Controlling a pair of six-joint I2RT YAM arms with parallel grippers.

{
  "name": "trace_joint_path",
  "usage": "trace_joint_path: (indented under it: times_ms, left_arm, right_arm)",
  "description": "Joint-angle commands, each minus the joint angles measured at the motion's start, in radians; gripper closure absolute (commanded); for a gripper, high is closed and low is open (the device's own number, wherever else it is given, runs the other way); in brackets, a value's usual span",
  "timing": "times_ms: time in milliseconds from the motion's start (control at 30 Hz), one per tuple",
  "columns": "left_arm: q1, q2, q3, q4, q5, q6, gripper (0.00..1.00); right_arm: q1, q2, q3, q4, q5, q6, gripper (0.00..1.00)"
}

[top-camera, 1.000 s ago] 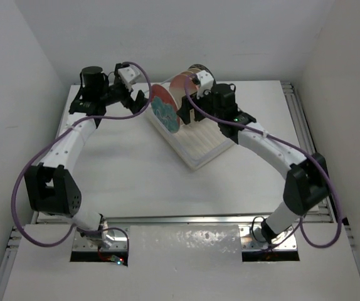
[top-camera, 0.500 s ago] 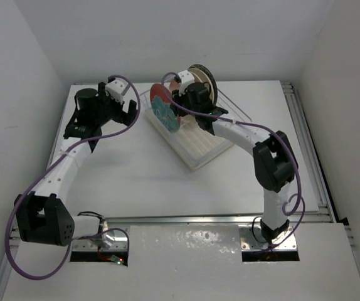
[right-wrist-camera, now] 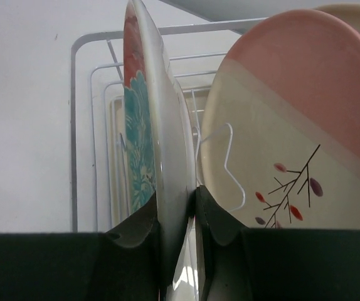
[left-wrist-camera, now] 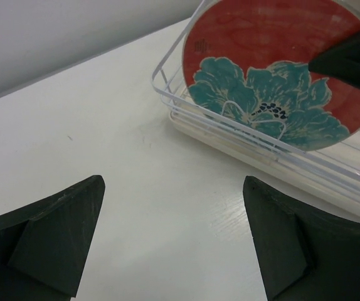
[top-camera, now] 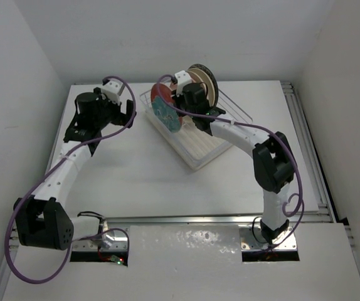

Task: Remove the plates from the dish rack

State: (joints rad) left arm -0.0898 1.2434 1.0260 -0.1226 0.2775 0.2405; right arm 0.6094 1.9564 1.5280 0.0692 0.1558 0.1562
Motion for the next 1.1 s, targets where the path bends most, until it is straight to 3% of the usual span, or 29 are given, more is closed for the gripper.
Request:
trace_joint_path:
  times_ms: [0, 200, 400, 533, 800, 1067]
  left_arm:
    - [0.005, -0.042, 0.002, 0.06, -0.059, -0.059, 0.09]
    - [0.004, -0.071, 0.094, 0.014, -0.266, -0.214, 0.1]
    - [-0.004, -0.192, 0.039, 0.075, -0.302, -0.165, 0.1]
    - [-0.005, -0.306, -0.001, 0.135, -0.319, -0.144, 0.08]
    - [-0.021, -0.49, -0.053, 0.264, -0.327, -0.083, 0.06]
    - [-0.092, -0.532, -0.044, 0.236, -0.423, -0.129, 0.06]
  right_arm:
    - [-0.002, -0.195, 0.037, 0.204, -0.065, 0.114, 1.0]
    - [-0.003, -0.26, 0.02, 0.253, -0.044, 0.134, 1.0]
    - [-0.003, -0.29, 0.018, 0.3, -0.028, 0.117, 1.0]
    - [-0.002, -0.33, 0.023, 0.274, -0.076, 0.193, 1.0]
    - [0.029, -0.355, -0.086, 0.109, -0.438, 0.459, 1.0]
    - [0.162, -0.209, -0.144, 0.162, -0.558, 0.537, 1.0]
